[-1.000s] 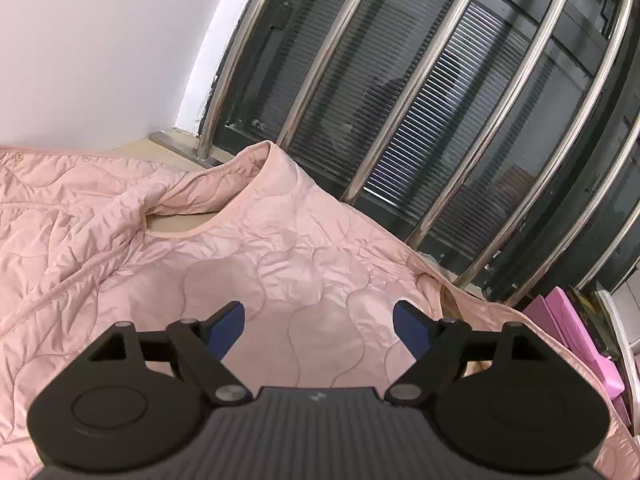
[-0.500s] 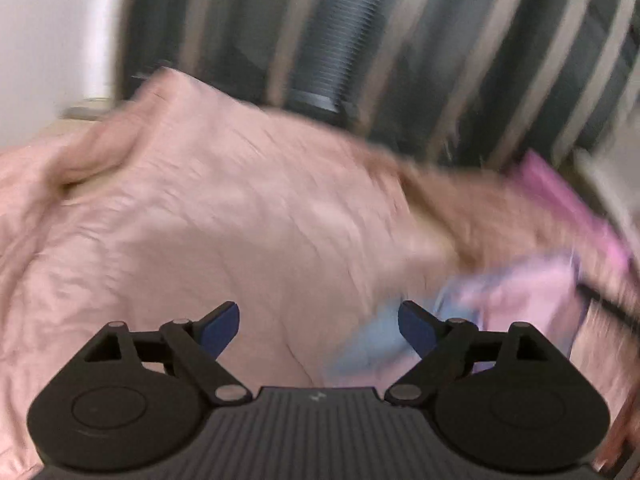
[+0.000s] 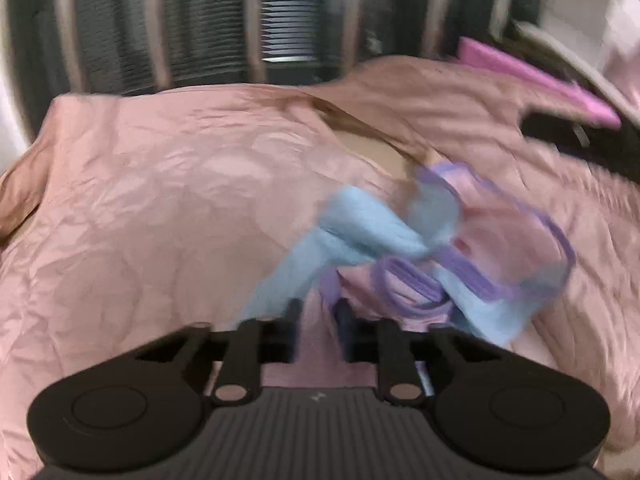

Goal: Fold clothes

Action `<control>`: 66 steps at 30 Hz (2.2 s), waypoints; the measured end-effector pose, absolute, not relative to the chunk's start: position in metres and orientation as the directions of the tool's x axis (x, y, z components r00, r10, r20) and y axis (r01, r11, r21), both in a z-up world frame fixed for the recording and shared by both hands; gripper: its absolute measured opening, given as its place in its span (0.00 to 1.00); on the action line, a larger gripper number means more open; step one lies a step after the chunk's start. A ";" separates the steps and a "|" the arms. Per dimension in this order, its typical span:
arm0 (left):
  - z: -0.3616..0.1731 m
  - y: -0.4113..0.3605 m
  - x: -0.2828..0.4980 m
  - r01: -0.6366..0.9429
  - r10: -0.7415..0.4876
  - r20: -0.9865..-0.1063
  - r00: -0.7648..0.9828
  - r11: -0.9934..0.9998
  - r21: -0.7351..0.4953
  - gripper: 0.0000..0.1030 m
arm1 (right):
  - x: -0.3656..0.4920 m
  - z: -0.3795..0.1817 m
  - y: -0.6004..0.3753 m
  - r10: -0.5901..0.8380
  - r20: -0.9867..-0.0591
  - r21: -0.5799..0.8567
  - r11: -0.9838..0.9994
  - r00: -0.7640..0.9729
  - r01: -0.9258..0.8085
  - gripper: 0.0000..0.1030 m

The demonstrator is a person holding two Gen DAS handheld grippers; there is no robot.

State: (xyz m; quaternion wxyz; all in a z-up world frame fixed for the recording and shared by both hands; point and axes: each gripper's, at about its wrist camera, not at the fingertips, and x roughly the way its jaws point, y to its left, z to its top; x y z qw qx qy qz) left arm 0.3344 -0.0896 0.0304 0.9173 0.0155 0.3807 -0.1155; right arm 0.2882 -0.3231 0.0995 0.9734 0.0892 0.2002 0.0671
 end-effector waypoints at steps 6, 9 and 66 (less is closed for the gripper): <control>0.056 0.005 0.327 -0.017 -0.117 -0.591 0.798 0.976 -0.216 0.06 | 0.295 0.087 -0.281 0.398 -0.464 0.160 0.916 0.791 -0.368 0.58; 0.063 0.056 0.316 -0.238 0.049 -0.561 0.827 0.933 -0.269 0.06 | 0.302 0.069 -0.257 0.415 -0.545 0.137 0.901 0.728 -0.411 0.34; 0.054 0.032 0.333 -0.055 -0.132 -0.555 0.821 0.950 -0.307 0.72 | 0.327 0.038 -0.207 0.393 -0.639 0.388 0.907 0.661 -0.165 0.03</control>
